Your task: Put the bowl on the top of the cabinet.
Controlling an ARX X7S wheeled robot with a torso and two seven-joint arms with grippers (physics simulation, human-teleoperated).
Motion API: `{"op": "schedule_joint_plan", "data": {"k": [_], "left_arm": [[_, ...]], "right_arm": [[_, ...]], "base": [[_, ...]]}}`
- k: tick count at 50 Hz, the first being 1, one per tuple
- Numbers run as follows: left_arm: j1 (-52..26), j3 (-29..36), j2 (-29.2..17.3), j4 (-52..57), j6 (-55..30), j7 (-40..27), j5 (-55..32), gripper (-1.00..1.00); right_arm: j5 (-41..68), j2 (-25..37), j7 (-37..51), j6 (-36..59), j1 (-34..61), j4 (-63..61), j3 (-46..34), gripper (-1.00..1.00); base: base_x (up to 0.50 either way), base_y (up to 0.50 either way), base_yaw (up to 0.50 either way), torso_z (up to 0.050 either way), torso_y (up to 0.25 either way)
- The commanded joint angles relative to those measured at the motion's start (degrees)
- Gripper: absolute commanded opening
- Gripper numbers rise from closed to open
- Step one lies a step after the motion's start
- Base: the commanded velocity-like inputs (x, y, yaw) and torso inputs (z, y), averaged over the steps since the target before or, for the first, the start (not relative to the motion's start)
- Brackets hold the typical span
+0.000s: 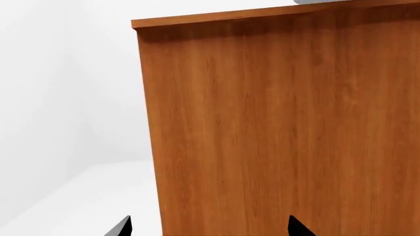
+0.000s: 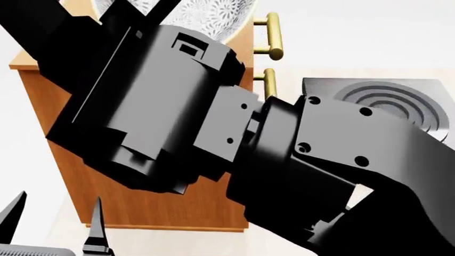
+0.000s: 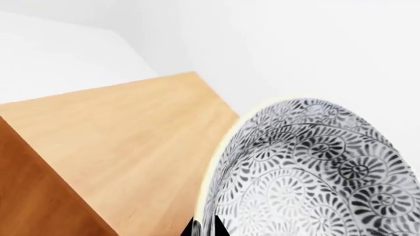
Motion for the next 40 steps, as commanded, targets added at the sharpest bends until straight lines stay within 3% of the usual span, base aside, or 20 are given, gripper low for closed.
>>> {"op": "schedule_joint_plan", "data": {"k": [1, 35, 36, 40], "left_arm": [[0.10, -0.07, -0.17, 0.01, 0.20, -0.10, -0.22, 1.00], [0.36, -0.17, -0.49, -0.54, 1.00, -0.23, -0.90, 1.00], [0.32, 0.02, -0.47, -0.54, 0.92, -0.38, -0.53, 1.00], [0.05, 0.20, -0.32, -0.77, 0.85, -0.29, -0.62, 1.00]], "right_arm": [[-0.74, -0.48, 0.45, -0.28, -0.22, -1.05, -0.25, -1.00], [-2.80, 0.07, -2.34, -3.80, -0.54, 0.77, -2.65, -1.00], [-3.15, 0.32, -1.96, -4.13, -0.37, 0.48, -2.57, 1.00], [-1.83, 1.29, -0.64, -3.37, 0.98, -1.00, -1.18, 1.00]], "base": [[0.00, 0.00, 0.00, 0.000, 0.000], [0.00, 0.00, 0.00, 0.000, 0.000], [0.00, 0.00, 0.00, 0.000, 0.000], [0.00, 0.00, 0.00, 0.000, 0.000]]}}
